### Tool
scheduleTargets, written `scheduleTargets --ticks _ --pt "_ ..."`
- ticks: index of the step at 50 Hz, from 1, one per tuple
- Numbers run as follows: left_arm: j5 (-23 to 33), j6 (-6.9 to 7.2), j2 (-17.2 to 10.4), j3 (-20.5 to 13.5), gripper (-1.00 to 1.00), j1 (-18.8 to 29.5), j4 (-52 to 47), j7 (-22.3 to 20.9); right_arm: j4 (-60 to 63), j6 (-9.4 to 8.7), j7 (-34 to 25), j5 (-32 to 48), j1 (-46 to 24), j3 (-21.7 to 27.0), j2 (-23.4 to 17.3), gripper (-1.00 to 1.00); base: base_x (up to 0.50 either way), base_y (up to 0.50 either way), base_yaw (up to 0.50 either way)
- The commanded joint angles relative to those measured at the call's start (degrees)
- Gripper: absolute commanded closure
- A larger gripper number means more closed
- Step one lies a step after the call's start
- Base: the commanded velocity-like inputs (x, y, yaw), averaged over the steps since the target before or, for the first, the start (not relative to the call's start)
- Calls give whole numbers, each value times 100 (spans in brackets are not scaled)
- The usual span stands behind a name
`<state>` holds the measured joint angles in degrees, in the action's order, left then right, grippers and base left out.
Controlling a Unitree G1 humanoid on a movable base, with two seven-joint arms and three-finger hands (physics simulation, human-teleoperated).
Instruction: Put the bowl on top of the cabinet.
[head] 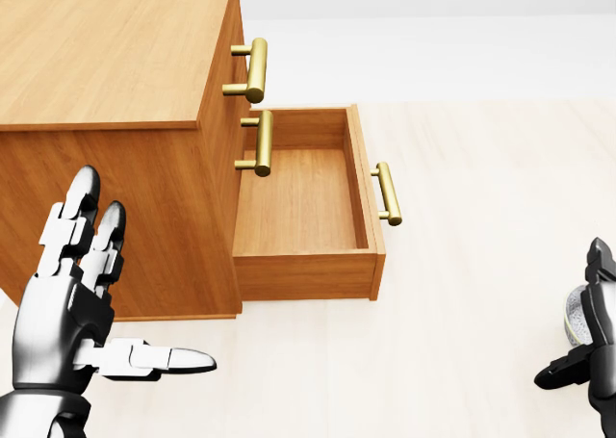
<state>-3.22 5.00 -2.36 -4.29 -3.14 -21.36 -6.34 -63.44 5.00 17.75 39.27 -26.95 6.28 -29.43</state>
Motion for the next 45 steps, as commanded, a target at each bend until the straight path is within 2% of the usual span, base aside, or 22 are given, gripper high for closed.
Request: scheduleTargets --ticks 1,8,9,10,11,22,35,45 --pt "177 0 3 -29 -100 361 901 139 -341 0 96 135 14 -147 -24 -100 0 0 0" --pt "174 0 0 -36 -100 377 882 142 -522 0 139 135 -2 -193 -8 -100 1 0 0" --pt "173 0 0 -38 -100 380 894 141 -539 0 135 124 -4 -194 -4 -84 0 0 -1" --pt "172 0 -1 -41 -100 385 912 142 -576 0 146 116 -20 -196 2 92 0 0 0" --pt "173 0 0 -40 -100 383 904 144 -591 0 151 119 -20 -207 3 100 0 0 0" --pt "183 0 4 -28 -100 374 940 147 -327 0 38 55 36 -167 -15 100 1 0 0" --pt "171 0 0 -37 -100 386 995 147 698 0 -418 33 271 69 40 100 0 0 0" --pt "177 0 2 -34 -100 368 931 157 2314 0 -1145 90 615 397 161 100 1 0 0"
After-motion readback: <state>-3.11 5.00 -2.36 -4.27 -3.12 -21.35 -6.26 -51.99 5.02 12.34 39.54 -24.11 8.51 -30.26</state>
